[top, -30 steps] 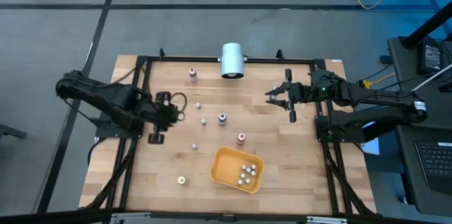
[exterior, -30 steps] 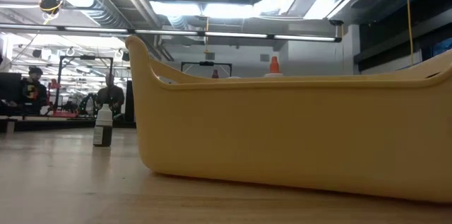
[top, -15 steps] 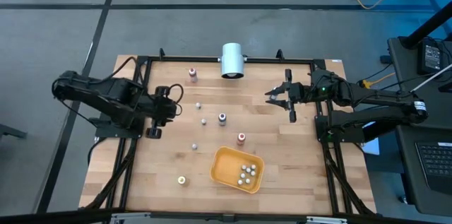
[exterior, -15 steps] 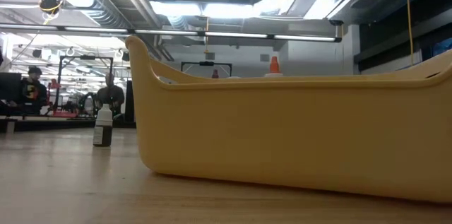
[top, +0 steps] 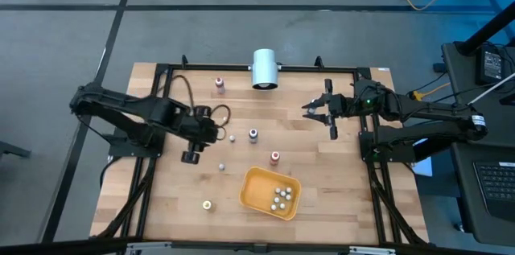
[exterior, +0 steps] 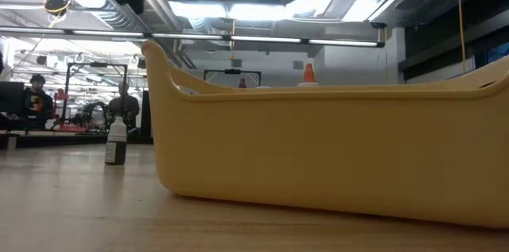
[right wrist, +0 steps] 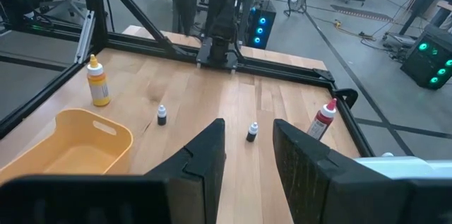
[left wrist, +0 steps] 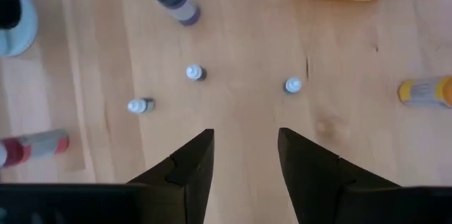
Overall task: Pick & Place food coloring
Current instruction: Put the small black food coloring bottle into the yellow container
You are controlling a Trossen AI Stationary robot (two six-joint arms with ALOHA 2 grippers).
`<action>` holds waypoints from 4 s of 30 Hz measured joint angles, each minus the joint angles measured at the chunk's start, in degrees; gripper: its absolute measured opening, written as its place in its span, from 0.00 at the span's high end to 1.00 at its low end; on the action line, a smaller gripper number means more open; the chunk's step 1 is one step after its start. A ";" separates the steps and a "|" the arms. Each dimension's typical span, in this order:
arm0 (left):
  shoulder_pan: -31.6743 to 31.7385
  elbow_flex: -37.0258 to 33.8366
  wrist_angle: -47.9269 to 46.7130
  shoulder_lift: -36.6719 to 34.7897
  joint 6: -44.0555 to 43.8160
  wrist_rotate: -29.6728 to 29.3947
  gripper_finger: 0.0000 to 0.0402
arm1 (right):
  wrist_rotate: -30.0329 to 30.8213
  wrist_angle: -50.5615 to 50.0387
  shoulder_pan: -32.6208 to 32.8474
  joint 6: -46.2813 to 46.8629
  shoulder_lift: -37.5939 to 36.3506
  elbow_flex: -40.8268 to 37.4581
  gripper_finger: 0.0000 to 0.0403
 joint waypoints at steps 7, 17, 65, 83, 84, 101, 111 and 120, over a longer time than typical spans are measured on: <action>-0.09 -1.17 6.47 6.61 1.91 3.50 0.60 | 0.00 -0.02 0.00 0.00 0.00 0.00 0.70; -0.97 -13.89 20.37 7.39 -2.30 7.06 0.60 | 0.01 -0.11 -0.02 -0.01 0.00 0.00 0.70; -2.05 -26.32 43.33 16.93 -2.40 9.69 0.48 | 0.00 -0.20 0.00 0.00 0.00 0.00 0.70; -2.05 -26.32 43.40 18.84 -3.25 9.97 0.50 | 0.00 -0.46 -0.02 0.00 0.00 0.00 0.70; -2.05 -26.32 42.88 18.84 -3.23 9.97 0.51 | 0.00 -0.44 -0.02 0.00 0.00 0.00 0.70; -2.05 -26.32 43.77 18.82 -3.25 12.79 0.79 | 0.00 -0.44 -0.02 0.00 0.00 0.00 0.70; -2.05 -26.32 43.23 18.60 -3.14 12.79 0.79 | 0.00 -0.44 -0.01 0.00 0.00 0.00 0.70; -2.05 -21.94 35.95 18.23 -0.20 12.77 0.80 | 0.02 -0.42 -0.02 0.00 0.00 0.00 0.70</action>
